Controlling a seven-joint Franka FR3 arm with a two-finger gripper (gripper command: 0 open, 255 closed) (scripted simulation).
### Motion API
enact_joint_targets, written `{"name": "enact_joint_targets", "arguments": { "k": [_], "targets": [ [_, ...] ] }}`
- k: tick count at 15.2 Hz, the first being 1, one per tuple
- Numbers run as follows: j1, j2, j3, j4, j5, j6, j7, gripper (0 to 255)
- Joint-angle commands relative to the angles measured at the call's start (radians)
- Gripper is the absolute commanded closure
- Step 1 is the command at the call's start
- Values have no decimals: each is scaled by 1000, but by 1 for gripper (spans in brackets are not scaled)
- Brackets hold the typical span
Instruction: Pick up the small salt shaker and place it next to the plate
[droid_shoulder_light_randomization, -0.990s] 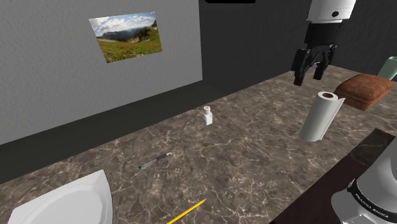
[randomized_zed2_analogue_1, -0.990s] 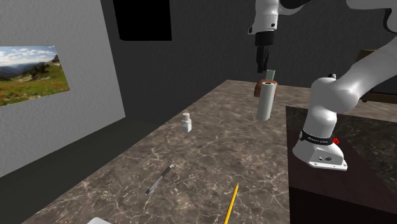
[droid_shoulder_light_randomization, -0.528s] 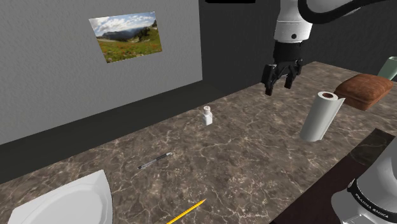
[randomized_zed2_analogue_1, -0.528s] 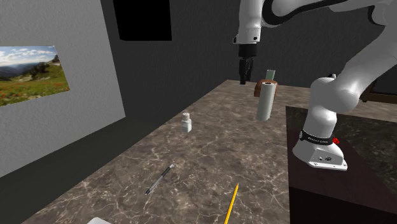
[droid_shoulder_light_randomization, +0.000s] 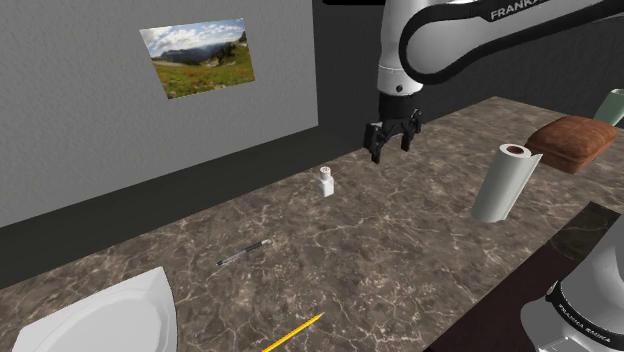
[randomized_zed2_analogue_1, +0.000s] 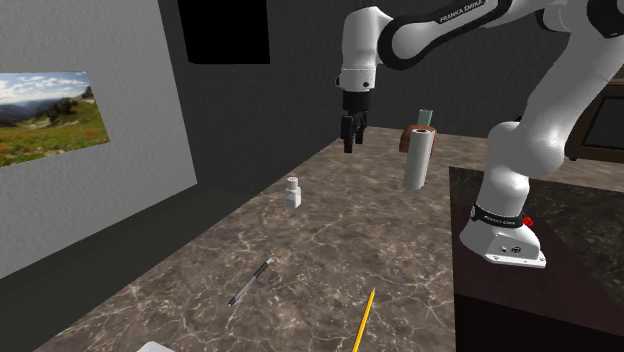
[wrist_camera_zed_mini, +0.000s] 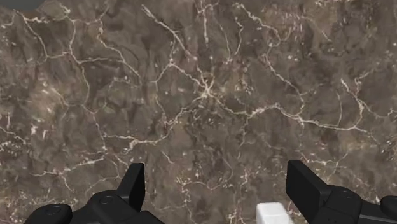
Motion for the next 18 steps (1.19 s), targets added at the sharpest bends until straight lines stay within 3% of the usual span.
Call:
{"name": "enact_joint_targets", "arguments": {
  "k": [1,8,14,18],
  "targets": [
    [1,75,26,36,-25,48,34,0],
    [13,343,83,203,-161,159,164,0],
    [56,567,88,390,-296,189,268,0],
    [57,594,81,371,-311,234,278,0]
  ]
}}
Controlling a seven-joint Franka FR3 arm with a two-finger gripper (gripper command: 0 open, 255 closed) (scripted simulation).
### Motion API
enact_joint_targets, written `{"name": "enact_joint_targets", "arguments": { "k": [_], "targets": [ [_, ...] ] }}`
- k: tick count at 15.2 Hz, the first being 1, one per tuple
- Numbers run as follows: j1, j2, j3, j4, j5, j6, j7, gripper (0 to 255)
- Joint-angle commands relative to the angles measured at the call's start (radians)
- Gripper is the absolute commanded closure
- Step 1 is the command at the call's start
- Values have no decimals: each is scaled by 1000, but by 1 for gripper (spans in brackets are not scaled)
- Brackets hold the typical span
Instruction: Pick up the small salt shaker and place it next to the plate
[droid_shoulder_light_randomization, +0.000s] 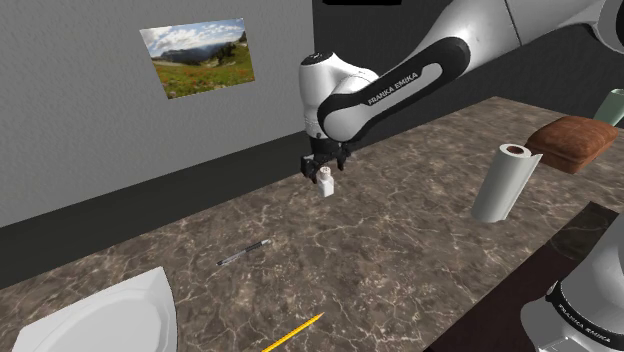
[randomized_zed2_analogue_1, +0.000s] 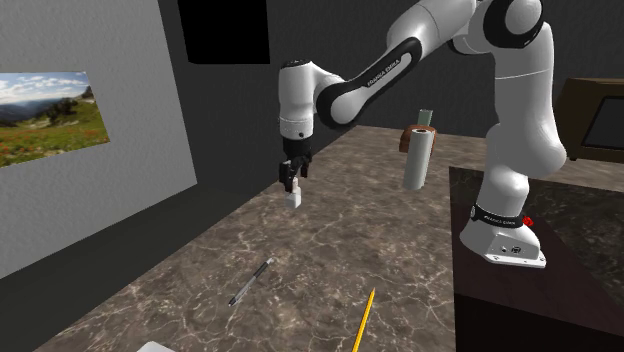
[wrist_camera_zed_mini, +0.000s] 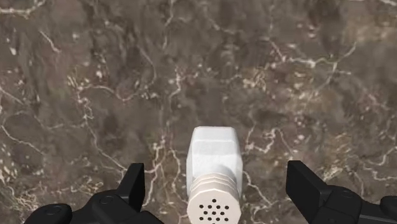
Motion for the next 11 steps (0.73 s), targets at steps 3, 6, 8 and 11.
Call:
{"name": "enact_joint_targets", "arguments": {
  "k": [3,6,8,11],
  "targets": [
    [3,30,-6,-16,-17,44,14,0],
    [3,34,-7,-19,-20,51,16,0],
    [3,34,-7,-19,-20,51,16,0],
    [3,34,-7,-18,-20,50,16,0]
  ]
}}
